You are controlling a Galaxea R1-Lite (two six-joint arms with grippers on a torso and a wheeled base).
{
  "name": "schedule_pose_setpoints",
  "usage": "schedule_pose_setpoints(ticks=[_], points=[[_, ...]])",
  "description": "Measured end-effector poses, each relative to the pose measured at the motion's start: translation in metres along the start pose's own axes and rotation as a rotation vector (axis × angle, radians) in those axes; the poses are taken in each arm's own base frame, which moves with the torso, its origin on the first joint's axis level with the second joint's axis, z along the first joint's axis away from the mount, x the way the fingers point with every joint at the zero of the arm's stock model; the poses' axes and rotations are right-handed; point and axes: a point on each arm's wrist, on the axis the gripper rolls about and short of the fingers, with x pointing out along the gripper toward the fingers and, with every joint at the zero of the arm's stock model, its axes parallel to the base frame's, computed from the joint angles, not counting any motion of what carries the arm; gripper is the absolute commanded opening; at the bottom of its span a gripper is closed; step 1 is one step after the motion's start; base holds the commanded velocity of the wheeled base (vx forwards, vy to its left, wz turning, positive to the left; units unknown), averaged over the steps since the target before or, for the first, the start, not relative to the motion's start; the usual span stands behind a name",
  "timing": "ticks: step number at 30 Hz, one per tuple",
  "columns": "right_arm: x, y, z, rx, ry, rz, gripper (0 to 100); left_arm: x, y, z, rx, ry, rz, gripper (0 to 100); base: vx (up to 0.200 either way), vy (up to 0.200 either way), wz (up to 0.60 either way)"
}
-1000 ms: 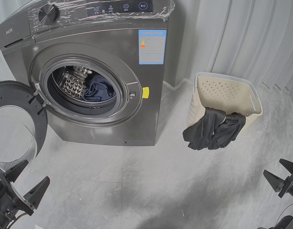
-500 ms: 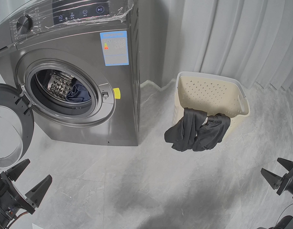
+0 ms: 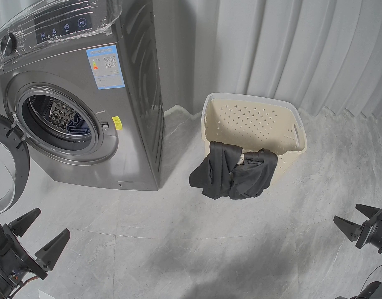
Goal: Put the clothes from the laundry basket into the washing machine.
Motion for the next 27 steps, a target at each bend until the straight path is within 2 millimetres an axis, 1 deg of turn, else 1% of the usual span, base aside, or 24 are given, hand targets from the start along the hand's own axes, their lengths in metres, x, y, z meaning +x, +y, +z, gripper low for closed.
schedule_pose_setpoints(ticks=[6, 12, 23, 27], points=[[0.016, 0.000, 0.007, 0.002, 0.005, 0.003, 100, 0.001, 0.000, 0.000, 0.000, 0.006, -0.001, 100, 0.000, 0.000, 0.00], [0.036, 0.000, 0.009, 0.005, 0.032, 0.006, 100, 0.002, 0.000, -0.001, 0.002, 0.012, -0.001, 100, 0.200, 0.000, 0.00], [0.065, 0.002, 0.006, 0.022, 0.136, 0.016, 100, 0.002, 0.000, -0.002, 0.004, 0.021, 0.000, 100, 0.200, 0.000, 0.00], [0.079, 0.005, 0.006, 0.039, 0.178, 0.025, 100, 0.002, 0.000, -0.002, 0.004, 0.022, 0.001, 100, 0.200, 0.000, 0.00]])
